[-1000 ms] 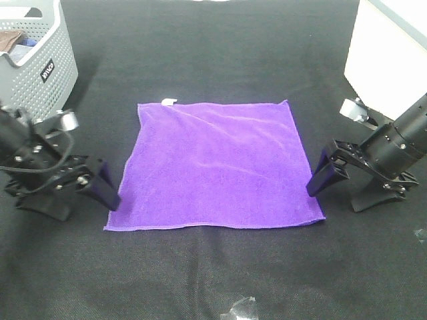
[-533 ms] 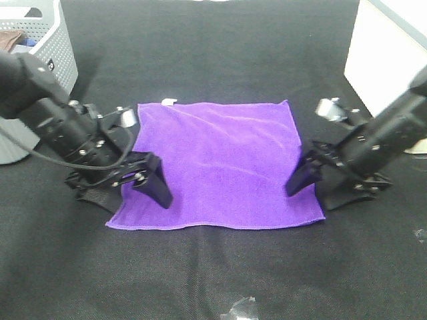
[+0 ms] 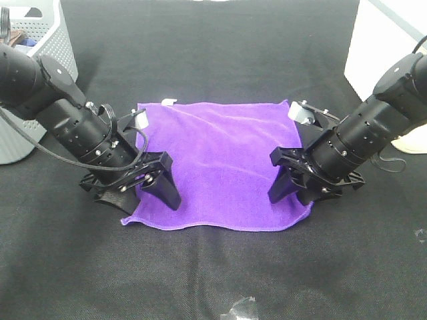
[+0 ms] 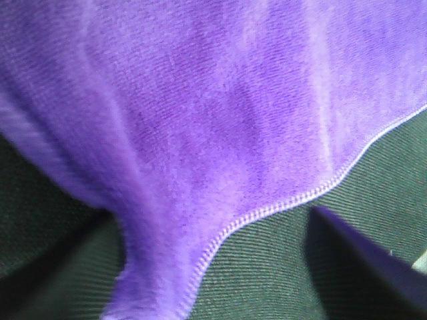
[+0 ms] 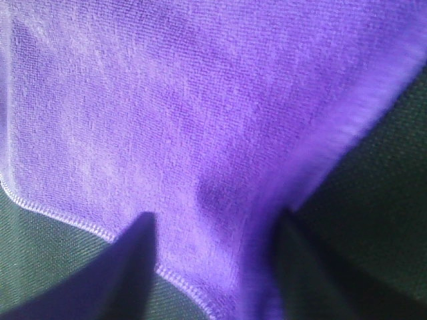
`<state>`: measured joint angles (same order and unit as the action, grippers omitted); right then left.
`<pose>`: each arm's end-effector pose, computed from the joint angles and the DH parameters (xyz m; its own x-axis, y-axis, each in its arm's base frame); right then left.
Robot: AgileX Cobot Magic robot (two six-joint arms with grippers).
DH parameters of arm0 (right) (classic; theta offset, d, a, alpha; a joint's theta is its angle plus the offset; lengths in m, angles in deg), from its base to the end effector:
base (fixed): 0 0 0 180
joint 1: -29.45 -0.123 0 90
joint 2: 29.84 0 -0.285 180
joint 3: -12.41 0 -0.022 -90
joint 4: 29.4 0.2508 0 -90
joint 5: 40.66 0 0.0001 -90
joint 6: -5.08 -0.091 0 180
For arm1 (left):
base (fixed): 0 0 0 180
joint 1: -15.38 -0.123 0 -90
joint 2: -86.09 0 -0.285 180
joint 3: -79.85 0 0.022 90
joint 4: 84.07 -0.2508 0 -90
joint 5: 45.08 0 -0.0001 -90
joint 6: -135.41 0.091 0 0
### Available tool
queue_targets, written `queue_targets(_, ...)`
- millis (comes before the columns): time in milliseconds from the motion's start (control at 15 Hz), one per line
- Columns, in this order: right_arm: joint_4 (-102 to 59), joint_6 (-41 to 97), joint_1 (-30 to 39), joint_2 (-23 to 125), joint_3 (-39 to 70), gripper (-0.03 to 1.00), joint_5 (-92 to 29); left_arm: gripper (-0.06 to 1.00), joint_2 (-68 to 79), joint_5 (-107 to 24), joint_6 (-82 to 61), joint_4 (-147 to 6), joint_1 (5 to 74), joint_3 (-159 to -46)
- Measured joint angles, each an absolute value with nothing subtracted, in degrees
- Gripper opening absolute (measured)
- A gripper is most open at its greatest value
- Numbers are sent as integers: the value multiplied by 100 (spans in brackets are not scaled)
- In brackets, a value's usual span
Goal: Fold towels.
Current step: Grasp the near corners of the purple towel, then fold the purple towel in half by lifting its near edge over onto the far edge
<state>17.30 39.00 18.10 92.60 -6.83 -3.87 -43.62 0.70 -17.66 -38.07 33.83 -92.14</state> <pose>0.3269 0.1061 0.1001 -0.9850 -0.0948 -0.1445 -0.1504 0.8820 0.4466 0.3420 -0.1636 0.0941 -0.9815 0.1876 -0.0370 0.1789 0.8327 -0.5240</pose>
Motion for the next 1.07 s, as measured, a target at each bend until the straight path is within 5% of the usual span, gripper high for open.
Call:
queue_targets(67, 1730, 3900, 1810, 9260, -683, 49, -387, 67, -4362, 70, -1766, -3807, 3383, -9214)
queue_targets(200, 1730, 3900, 1810, 9260, -683, 28, -399, 50, -4420, 41, -1766, -3801, 3405, -9214)
queue_targets(400, 1724, 3900, 1810, 9260, -683, 3, -393, 4, -4500, -79, -1766, -3812, 3434, -9169)
queue_targets(1067, 1569, 3872, 1810, 8990, -889, 3, 214, 0, -4001, 98, -1674, -4379, 3451, -8974)
